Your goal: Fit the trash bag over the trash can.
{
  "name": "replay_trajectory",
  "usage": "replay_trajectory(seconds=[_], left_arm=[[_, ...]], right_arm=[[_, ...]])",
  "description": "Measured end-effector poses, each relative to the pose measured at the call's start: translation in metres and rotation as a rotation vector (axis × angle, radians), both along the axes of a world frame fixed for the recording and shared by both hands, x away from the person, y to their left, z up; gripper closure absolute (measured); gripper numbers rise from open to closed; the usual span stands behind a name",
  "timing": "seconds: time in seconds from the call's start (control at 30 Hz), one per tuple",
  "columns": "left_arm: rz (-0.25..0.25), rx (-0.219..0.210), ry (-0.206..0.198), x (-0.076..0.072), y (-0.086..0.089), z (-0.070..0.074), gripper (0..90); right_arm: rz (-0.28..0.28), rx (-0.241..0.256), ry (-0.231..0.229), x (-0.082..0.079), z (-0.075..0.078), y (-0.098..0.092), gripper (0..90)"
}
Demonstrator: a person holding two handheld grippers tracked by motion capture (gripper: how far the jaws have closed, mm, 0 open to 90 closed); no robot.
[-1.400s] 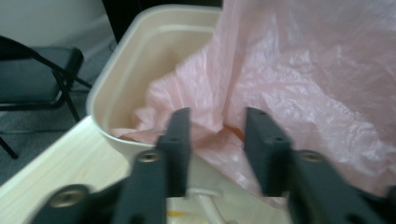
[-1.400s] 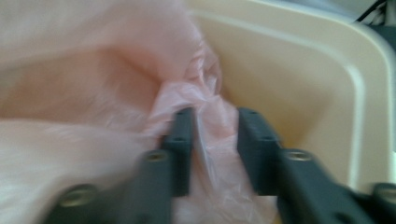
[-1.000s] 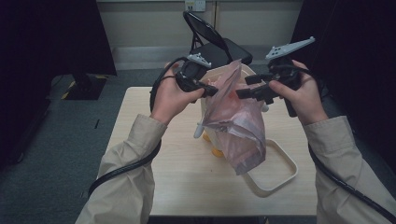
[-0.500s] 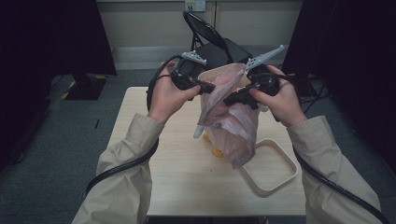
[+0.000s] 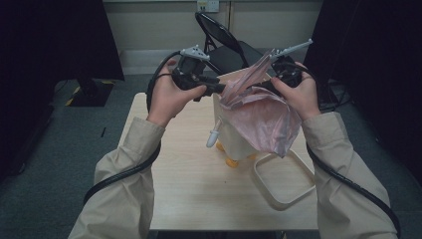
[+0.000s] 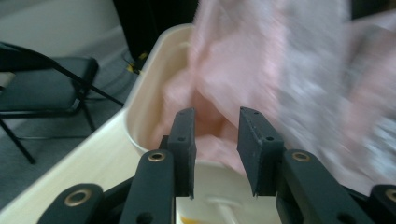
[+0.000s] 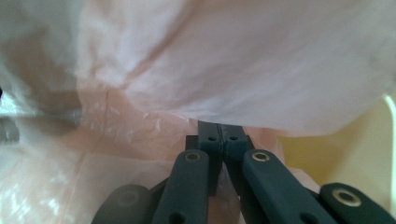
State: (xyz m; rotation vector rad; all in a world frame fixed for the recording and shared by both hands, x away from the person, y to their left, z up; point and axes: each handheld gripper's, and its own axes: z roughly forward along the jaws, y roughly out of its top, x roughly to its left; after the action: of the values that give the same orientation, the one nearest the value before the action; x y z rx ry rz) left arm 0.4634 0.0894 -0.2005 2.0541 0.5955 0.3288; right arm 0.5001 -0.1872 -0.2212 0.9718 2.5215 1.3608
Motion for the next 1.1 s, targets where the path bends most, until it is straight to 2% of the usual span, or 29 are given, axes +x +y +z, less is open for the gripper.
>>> replay_trajectory(seconds=[0.07,0.13,0.27,0.37,0.4,0.5,0.53,0.6,0.63,0.7,0.77,0.83,0.97,1.0,1.07,1.1], left_arm=[[-0.027,0.004,0.009,-0.005,0.000,-0.003,63.6],[-0.031,0.004,0.003,-0.008,0.000,-0.003,62.6],[-0.039,0.011,0.007,-0.014,0.000,-0.001,60.7],[-0.064,0.010,0.003,-0.018,-0.003,-0.001,56.6],[-0.077,0.010,0.015,-0.018,-0.006,-0.002,56.3],[-0.097,-0.001,0.050,-0.015,-0.013,-0.008,57.2],[-0.103,-0.006,0.068,-0.013,-0.015,-0.010,60.7],[-0.102,0.021,0.068,-0.012,-0.020,-0.012,68.0],[-0.098,0.024,0.079,-0.011,-0.022,-0.012,76.5],[-0.087,0.027,0.095,-0.009,-0.023,-0.012,83.7],[-0.071,0.017,0.101,-0.006,-0.023,-0.012,87.7],[-0.053,0.012,0.107,-0.005,-0.022,-0.011,89.4],[-0.017,0.013,0.110,-0.003,-0.020,-0.011,90.0],[-0.010,0.011,0.107,-0.003,-0.020,-0.010,90.0],[-0.007,0.005,0.109,-0.004,-0.021,-0.010,90.0],[-0.009,0.011,0.110,-0.005,-0.022,-0.010,90.0]], right_arm=[[-0.017,-0.012,0.005,-0.001,-0.004,-0.001,89.7],[-0.026,-0.022,0.009,-0.002,-0.006,0.000,89.7],[-0.072,-0.072,-0.014,-0.006,-0.003,0.000,89.7],[-0.087,-0.080,-0.012,-0.007,-0.003,-0.002,89.7],[-0.090,-0.082,-0.011,-0.007,-0.004,-0.002,89.7],[-0.085,-0.061,-0.016,-0.009,-0.005,-0.001,89.7],[-0.086,-0.061,-0.016,-0.009,-0.005,-0.001,89.7],[-0.081,-0.053,-0.028,-0.011,-0.005,-0.001,88.8],[-0.079,-0.044,-0.035,-0.012,-0.005,-0.001,83.0],[-0.086,-0.030,-0.056,-0.014,-0.003,-0.004,67.7],[-0.081,-0.027,-0.085,-0.018,0.002,-0.007,60.6],[-0.066,-0.010,-0.083,-0.022,0.007,-0.011,53.4],[-0.012,0.051,-0.085,-0.037,0.017,-0.016,45.8],[0.018,0.046,-0.094,-0.042,0.019,-0.014,42.7],[0.022,0.044,-0.104,-0.047,0.021,-0.011,40.9],[0.033,0.050,-0.095,-0.049,0.022,-0.008,41.2]])
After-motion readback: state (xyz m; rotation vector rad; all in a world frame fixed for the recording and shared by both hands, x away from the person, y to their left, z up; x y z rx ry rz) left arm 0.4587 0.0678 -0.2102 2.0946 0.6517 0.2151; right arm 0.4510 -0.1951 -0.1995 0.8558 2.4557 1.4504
